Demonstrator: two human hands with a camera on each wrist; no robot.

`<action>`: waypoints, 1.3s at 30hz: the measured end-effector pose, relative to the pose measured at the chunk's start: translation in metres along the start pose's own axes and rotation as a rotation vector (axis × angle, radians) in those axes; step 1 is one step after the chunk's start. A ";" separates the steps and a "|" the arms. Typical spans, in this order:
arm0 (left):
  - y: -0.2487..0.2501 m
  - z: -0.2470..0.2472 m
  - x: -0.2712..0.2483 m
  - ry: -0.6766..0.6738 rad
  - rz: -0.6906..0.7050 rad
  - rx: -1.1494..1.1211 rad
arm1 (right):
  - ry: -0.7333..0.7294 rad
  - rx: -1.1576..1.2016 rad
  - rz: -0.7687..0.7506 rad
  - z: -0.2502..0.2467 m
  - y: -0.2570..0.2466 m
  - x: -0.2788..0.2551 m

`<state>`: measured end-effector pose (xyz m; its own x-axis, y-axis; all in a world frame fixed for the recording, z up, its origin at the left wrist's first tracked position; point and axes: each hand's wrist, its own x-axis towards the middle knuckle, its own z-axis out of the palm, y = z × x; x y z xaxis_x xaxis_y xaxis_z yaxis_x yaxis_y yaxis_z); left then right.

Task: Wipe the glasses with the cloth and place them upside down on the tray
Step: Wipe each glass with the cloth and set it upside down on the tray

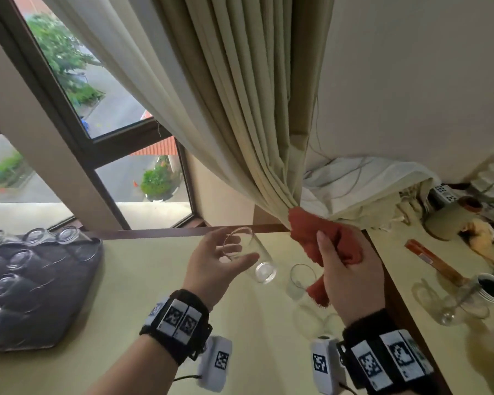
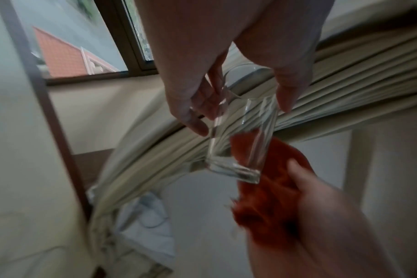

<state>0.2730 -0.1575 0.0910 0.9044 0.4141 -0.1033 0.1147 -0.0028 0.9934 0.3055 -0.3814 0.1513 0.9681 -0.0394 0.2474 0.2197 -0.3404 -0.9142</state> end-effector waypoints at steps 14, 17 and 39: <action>0.182 -0.094 -0.070 -0.027 0.240 -0.728 | -0.324 0.167 -0.792 0.114 -0.162 -0.068; 0.197 -0.118 -0.075 0.005 0.301 -0.660 | -0.294 0.150 -0.905 0.125 -0.160 -0.076; 0.218 -0.142 -0.103 -0.136 0.325 -0.564 | -0.437 0.502 -0.373 0.105 -0.227 -0.098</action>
<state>0.1467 -0.0712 0.3252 0.9049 0.3535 0.2371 -0.3716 0.3844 0.8451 0.1731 -0.2017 0.3011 0.7556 0.4051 0.5147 0.4693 0.2134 -0.8569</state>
